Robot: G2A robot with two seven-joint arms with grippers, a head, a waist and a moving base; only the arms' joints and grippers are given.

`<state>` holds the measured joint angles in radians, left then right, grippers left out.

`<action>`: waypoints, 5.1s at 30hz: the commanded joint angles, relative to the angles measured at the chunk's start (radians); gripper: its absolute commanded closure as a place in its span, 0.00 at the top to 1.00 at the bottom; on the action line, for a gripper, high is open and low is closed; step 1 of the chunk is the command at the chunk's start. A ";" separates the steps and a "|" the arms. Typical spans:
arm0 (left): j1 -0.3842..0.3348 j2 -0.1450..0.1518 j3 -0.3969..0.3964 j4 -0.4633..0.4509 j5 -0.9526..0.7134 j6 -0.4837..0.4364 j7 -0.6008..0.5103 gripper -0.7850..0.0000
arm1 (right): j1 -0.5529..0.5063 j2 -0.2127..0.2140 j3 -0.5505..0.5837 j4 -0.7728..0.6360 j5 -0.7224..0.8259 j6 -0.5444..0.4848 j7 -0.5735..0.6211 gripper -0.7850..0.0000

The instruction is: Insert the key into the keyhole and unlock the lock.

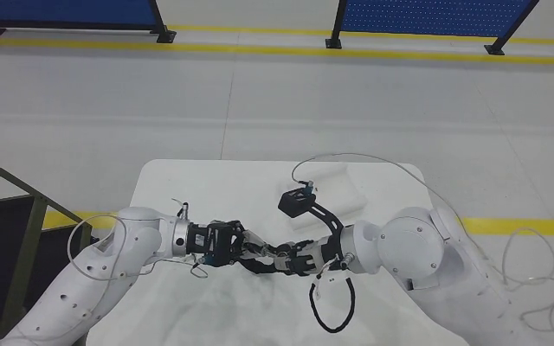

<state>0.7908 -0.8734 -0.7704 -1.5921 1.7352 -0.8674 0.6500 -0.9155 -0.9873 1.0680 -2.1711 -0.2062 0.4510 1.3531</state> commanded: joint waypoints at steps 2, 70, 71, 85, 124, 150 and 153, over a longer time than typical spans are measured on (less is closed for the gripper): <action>-0.001 -0.002 0.000 -0.003 -0.001 -0.005 -0.003 0.00 | 0.004 0.001 -0.004 0.004 0.006 0.002 -0.001 0.00; 0.042 -0.039 -0.107 0.184 -0.251 -0.093 -0.191 0.00 | -0.008 0.042 -0.001 0.203 0.124 -0.121 -0.098 1.00; 0.048 -0.035 -0.117 0.183 -0.245 -0.099 -0.191 0.00 | -0.013 0.043 -0.006 0.208 0.118 -0.127 -0.087 1.00; 0.135 0.021 -0.261 0.152 -0.214 -0.145 -0.180 0.00 | 0.017 0.021 -0.246 0.289 -0.046 -0.317 0.031 1.00; 0.197 0.070 -0.339 0.136 -0.272 -0.145 -0.167 0.00 | 0.137 -0.080 -0.596 0.440 -0.386 -0.783 -0.055 1.00; 0.197 0.070 -0.339 0.136 -0.272 -0.145 -0.167 0.00 | 0.163 -0.147 -0.693 0.467 -0.584 -0.845 -0.092 0.32; 0.197 0.070 -0.339 0.136 -0.272 -0.145 -0.167 0.00 | 0.164 -0.153 -0.695 0.478 -0.602 -0.835 -0.094 0.31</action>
<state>0.9874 -0.8031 -1.1097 -1.4558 1.4631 -1.0123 0.4827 -0.7519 -1.1385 0.3734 -1.6967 -0.8038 -0.3867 1.2584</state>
